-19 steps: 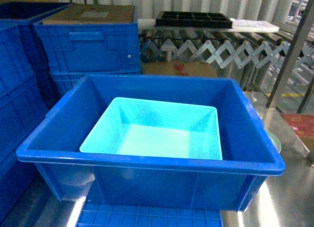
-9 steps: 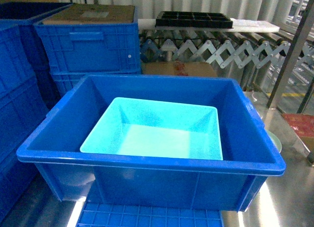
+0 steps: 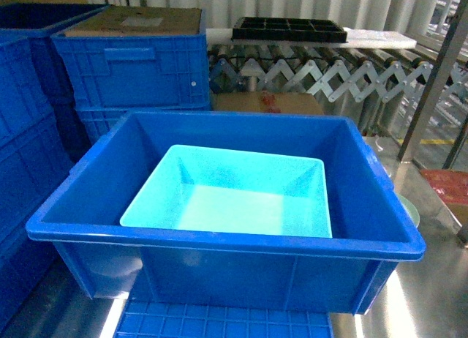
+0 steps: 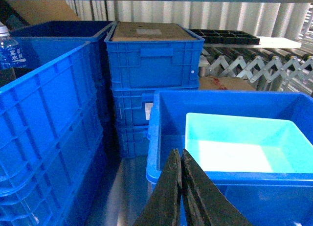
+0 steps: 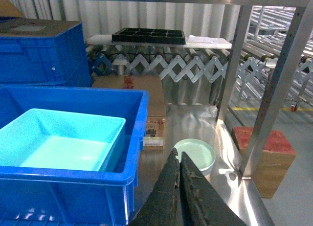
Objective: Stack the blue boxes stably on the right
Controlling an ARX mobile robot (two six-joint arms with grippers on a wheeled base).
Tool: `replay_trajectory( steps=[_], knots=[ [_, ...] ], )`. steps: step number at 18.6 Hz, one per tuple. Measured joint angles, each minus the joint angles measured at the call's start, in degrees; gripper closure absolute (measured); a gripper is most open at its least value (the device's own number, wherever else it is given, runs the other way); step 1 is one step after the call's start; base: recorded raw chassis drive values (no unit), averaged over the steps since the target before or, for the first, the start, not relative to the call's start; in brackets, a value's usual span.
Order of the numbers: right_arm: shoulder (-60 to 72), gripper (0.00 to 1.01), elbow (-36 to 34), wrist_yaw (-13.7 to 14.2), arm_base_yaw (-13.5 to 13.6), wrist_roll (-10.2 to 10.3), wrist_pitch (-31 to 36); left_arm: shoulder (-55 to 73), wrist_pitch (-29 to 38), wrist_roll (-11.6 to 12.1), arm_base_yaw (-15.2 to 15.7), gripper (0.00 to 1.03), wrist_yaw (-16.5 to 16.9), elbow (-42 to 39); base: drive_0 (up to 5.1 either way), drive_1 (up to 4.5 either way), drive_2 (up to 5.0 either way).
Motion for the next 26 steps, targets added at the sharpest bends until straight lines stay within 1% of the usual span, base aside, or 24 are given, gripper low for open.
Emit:
replay_trajectory(
  steps=[1,4,6,10,11,12,14,26],
  knots=[
    [0.0,0.87,0.0,0.0,0.0,0.0,0.0,0.0,0.0,-0.1,0.0,0.96,0.0,0.0,0.0,0.0,0.0],
    [0.0,0.59,0.0,0.0,0.0,0.0,0.0,0.0,0.0,-0.1,0.0,0.69,0.0,0.0,0.0,0.0,0.0],
    [0.0,0.39,0.0,0.0,0.0,0.0,0.0,0.0,0.0,-0.1,0.0,0.49,0.0,0.0,0.0,0.0,0.0],
    [0.0,0.09,0.0,0.0,0.0,0.0,0.0,0.0,0.0,-0.1,0.0,0.2,0.0,0.0,0.0,0.0,0.0],
    [0.0,0.01,0.0,0.0,0.0,0.1,0.0,0.0,0.0,-0.1,0.0,0.11,0.0,0.0,0.0,0.0,0.0],
    [0.0,0.03,0.0,0.0,0.0,0.0,0.0,0.0,0.0,0.0,0.0,0.03,0.0,0.0,0.0,0.0,0.0],
    [0.0,0.03,0.0,0.0,0.0,0.0,0.0,0.0,0.0,0.0,0.0,0.06,0.0,0.0,0.0,0.0,0.0],
    [0.0,0.03,0.0,0.0,0.0,0.0,0.0,0.0,0.0,0.0,0.0,0.05,0.0,0.0,0.0,0.0,0.0]
  ],
)
